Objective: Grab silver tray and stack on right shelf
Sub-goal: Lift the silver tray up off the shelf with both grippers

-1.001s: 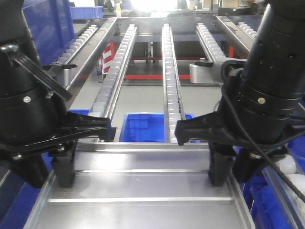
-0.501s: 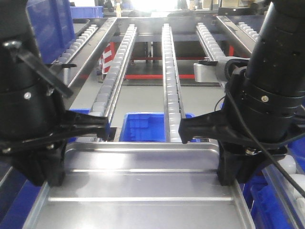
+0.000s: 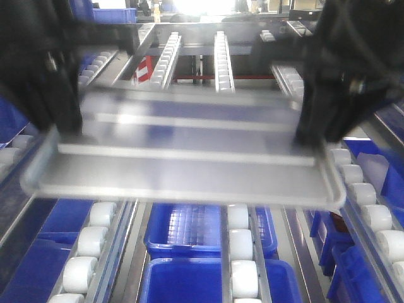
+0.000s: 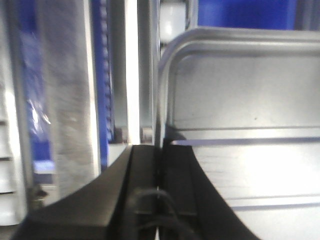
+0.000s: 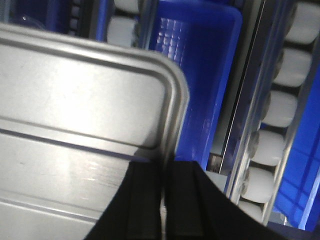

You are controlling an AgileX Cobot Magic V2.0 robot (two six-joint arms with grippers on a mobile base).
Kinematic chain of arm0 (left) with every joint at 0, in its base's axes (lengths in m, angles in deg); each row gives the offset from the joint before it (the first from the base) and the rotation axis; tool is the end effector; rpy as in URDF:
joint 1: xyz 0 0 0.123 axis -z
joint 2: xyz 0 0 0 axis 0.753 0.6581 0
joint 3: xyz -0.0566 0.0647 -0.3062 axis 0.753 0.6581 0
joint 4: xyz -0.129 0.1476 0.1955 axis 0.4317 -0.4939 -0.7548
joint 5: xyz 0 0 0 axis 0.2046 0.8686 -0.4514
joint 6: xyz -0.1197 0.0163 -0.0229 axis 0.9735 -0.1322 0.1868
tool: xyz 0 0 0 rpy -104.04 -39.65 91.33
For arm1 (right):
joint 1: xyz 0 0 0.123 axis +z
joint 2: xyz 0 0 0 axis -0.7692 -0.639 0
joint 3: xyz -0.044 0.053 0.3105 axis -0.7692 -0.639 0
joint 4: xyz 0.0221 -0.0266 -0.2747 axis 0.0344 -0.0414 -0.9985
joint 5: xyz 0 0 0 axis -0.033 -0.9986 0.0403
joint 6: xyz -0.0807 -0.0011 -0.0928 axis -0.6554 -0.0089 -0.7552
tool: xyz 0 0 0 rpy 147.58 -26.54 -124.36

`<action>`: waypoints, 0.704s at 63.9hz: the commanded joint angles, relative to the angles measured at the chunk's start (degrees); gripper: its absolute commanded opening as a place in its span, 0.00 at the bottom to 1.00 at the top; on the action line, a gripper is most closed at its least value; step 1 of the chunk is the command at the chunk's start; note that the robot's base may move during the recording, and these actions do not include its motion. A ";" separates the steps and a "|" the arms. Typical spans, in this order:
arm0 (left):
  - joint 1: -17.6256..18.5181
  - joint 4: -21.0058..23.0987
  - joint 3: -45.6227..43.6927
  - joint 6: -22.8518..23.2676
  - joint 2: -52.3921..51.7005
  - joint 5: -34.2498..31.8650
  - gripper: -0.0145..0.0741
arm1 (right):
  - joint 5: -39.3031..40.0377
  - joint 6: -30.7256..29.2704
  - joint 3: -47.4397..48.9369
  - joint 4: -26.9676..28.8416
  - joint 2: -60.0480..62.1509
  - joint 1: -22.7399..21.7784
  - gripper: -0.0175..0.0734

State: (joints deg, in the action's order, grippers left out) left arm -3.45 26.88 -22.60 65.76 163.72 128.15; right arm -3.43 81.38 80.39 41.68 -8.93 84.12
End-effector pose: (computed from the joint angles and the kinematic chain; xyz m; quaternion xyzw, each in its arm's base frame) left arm 0.2445 -0.2054 0.3018 0.0666 0.9711 -0.0336 0.2266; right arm 0.2631 0.1638 0.2780 -0.0544 0.9672 0.0866 0.2327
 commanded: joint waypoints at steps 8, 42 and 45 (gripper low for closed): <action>3.06 -4.11 -9.93 0.21 -3.06 7.04 0.06 | 0.10 -1.54 4.91 -2.80 2.49 0.02 0.25; 3.96 -5.21 -12.49 0.21 -3.06 7.45 0.06 | -3.25 -1.54 7.79 -2.80 5.27 0.02 0.25; 3.96 -5.21 -12.49 0.21 -3.06 7.45 0.06 | -2.93 -1.54 8.04 -2.80 6.01 0.02 0.25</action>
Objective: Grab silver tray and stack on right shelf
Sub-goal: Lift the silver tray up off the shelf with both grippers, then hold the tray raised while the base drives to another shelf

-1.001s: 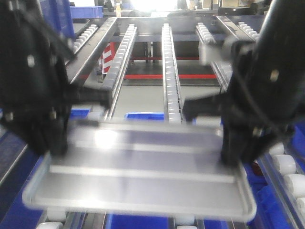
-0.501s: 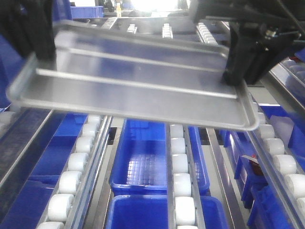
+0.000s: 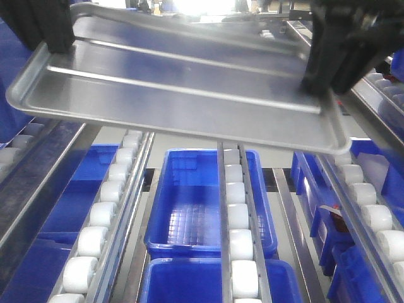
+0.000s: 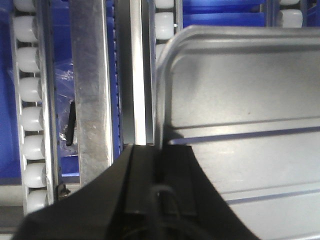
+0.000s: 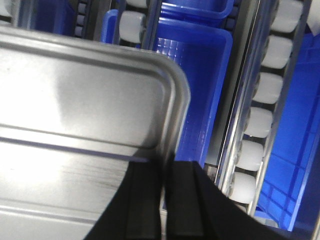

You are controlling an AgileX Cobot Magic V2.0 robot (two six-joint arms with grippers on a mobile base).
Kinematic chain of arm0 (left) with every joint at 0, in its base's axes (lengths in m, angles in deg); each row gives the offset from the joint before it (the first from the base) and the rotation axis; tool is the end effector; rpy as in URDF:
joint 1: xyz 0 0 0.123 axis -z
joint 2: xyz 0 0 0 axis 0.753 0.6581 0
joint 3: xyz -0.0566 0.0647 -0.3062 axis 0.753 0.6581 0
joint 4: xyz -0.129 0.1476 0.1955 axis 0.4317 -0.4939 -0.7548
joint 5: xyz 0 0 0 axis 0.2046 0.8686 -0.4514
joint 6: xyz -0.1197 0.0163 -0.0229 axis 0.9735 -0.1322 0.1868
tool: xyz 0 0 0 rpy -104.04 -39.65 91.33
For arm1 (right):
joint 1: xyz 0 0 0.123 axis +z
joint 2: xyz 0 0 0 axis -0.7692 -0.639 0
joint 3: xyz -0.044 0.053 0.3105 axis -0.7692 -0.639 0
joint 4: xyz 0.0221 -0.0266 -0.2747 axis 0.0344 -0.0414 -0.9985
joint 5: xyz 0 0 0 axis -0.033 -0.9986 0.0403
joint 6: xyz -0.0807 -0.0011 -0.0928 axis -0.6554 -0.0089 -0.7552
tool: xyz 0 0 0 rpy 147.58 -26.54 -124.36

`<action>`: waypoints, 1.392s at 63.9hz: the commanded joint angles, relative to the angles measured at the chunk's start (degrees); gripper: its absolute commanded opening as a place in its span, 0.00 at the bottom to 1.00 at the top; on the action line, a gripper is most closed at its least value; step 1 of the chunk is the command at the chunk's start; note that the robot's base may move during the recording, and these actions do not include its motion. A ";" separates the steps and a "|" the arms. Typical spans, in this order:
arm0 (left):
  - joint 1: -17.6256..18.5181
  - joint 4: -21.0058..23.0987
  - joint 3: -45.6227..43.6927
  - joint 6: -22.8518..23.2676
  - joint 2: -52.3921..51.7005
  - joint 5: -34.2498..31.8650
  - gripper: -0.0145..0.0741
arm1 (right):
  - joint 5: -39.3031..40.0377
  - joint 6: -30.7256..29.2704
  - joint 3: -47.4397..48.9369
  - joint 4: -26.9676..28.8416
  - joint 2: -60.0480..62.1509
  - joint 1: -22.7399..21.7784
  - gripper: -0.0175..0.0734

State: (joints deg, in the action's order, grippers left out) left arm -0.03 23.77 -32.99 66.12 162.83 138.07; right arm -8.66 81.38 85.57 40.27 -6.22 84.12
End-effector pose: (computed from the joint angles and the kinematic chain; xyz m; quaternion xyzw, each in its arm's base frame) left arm 0.2365 -0.2118 0.3596 0.0714 0.9634 -0.0257 0.2570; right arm 0.2606 0.1582 0.3177 -0.0530 0.9605 0.0864 0.2591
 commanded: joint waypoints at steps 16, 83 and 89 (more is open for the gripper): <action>0.54 -2.19 -2.11 -0.14 -2.17 -1.56 0.06 | 2.94 -1.54 3.00 -1.39 4.01 0.02 0.25; 0.54 -2.19 -2.11 -0.14 -2.17 0.38 0.06 | 1.23 -1.54 3.00 -1.39 4.01 0.02 0.25; 0.54 -2.19 -2.11 -0.14 -2.17 0.38 0.06 | 1.23 -1.54 3.00 -1.39 4.01 0.02 0.25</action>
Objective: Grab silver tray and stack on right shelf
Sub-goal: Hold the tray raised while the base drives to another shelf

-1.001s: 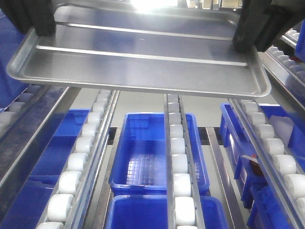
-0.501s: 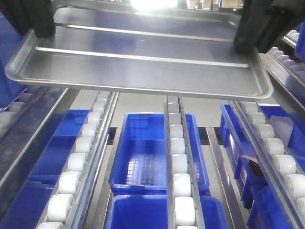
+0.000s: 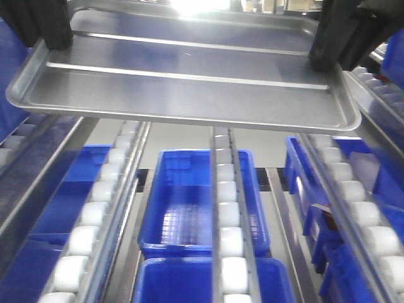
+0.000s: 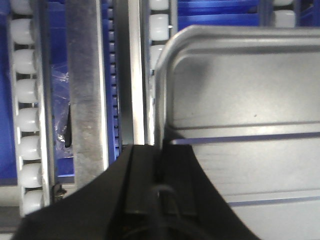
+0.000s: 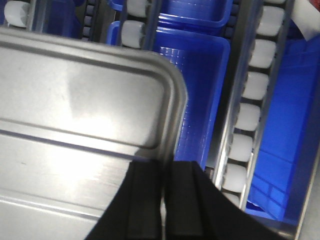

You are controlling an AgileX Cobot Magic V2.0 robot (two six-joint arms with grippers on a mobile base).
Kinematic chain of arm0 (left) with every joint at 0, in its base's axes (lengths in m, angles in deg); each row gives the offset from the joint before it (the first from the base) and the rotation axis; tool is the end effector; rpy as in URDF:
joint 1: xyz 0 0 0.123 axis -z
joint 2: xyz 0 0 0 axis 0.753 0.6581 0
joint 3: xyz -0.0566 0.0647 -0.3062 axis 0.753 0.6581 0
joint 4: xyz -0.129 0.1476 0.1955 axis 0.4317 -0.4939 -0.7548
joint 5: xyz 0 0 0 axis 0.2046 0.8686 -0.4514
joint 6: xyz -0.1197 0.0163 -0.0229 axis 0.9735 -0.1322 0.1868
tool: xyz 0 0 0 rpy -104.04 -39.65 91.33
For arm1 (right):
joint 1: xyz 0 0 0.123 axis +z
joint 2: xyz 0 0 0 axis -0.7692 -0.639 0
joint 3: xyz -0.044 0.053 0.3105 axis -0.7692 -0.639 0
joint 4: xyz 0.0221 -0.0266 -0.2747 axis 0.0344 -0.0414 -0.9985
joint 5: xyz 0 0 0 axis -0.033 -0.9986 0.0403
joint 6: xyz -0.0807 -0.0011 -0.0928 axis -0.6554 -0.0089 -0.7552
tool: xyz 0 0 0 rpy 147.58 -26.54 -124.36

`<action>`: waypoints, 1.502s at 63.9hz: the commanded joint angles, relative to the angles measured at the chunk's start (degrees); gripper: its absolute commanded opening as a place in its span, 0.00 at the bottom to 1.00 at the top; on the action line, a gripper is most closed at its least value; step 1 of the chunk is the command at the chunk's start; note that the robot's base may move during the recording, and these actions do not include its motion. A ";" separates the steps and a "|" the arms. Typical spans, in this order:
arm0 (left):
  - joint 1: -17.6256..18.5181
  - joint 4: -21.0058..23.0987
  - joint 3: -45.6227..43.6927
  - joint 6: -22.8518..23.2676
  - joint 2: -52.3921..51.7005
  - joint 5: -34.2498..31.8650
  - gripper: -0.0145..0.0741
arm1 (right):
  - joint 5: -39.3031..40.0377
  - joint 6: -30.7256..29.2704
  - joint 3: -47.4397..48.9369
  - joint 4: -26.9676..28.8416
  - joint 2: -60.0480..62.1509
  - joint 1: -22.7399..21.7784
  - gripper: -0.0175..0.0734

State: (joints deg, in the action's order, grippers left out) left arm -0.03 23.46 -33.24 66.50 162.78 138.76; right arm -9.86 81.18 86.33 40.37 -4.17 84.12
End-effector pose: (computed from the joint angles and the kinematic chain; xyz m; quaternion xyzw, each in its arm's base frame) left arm 0.2362 -0.2104 0.3610 0.0672 0.9639 -0.0221 0.2567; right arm 0.2541 0.1538 0.3316 -0.0519 0.9567 0.0931 0.2707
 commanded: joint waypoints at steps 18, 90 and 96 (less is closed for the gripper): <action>0.54 -1.88 -1.85 -0.52 -2.12 -0.31 0.06 | 2.47 -1.34 2.24 -1.49 1.97 0.02 0.25; 0.54 -1.88 -1.85 -0.52 -2.12 -0.31 0.06 | 2.47 -1.34 2.24 -1.49 1.97 0.02 0.25; 0.54 -1.88 -1.85 -0.52 -2.12 -0.31 0.06 | 2.47 -1.34 2.24 -1.49 1.97 0.02 0.25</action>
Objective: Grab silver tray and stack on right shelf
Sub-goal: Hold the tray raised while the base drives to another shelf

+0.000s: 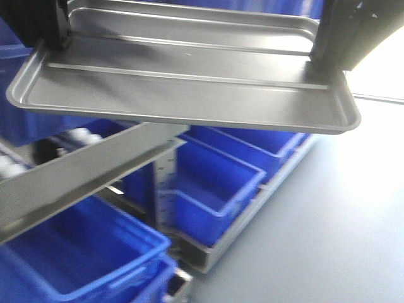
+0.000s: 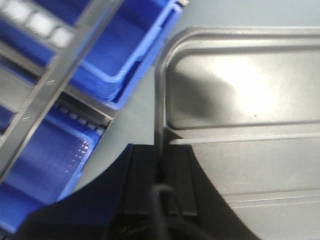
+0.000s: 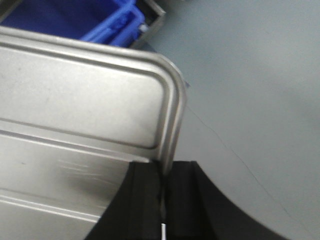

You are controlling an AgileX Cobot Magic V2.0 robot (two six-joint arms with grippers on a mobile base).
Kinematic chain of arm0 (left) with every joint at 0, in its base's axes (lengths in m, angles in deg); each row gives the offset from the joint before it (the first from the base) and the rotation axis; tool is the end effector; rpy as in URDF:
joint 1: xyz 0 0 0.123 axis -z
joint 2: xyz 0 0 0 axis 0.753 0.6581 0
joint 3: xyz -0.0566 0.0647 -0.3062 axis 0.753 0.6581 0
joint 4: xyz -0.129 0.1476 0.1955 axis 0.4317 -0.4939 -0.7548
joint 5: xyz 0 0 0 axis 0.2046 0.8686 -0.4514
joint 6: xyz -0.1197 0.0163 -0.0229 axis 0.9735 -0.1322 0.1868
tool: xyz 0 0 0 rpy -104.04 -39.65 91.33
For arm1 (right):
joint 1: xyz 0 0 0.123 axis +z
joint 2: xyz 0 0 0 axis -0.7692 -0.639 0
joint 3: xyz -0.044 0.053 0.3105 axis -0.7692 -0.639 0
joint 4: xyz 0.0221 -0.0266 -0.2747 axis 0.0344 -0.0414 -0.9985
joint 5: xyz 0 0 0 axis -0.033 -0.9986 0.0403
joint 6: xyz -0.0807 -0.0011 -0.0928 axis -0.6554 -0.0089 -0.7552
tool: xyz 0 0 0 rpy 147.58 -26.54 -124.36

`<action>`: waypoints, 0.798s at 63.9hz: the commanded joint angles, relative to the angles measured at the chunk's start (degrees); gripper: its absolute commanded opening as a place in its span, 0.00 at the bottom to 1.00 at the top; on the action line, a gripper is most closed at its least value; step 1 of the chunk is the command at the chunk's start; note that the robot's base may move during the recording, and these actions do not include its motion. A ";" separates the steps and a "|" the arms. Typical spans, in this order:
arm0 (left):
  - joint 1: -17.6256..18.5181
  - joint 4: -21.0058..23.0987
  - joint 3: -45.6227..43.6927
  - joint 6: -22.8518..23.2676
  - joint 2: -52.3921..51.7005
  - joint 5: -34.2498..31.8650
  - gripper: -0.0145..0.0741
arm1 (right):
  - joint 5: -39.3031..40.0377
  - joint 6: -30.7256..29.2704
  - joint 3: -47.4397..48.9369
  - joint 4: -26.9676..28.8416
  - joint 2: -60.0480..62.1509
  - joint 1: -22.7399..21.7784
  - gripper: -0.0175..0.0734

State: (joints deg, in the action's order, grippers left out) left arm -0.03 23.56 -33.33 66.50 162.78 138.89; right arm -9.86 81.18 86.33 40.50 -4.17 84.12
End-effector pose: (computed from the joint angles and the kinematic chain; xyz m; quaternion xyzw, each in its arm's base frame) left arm 0.2360 -0.2104 0.3613 0.0667 0.9641 -0.0224 0.2559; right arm 0.2539 0.1540 0.3315 -0.0515 0.9568 0.0940 0.2702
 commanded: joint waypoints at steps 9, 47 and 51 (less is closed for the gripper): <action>0.54 -1.98 -1.77 -0.52 -2.12 -0.43 0.06 | 2.47 -1.34 2.24 -1.62 1.97 0.02 0.25; 0.54 -1.86 -1.77 -0.52 -2.12 -0.43 0.06 | 2.47 -1.34 2.24 -1.62 1.97 0.02 0.25; 0.54 -1.86 -1.77 -0.52 -2.12 -0.43 0.06 | 2.47 -1.34 2.24 -1.62 1.97 0.02 0.25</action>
State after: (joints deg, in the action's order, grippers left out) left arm -0.03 23.58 -33.33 66.50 162.78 138.89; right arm -10.10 81.18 86.33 40.50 -4.17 84.12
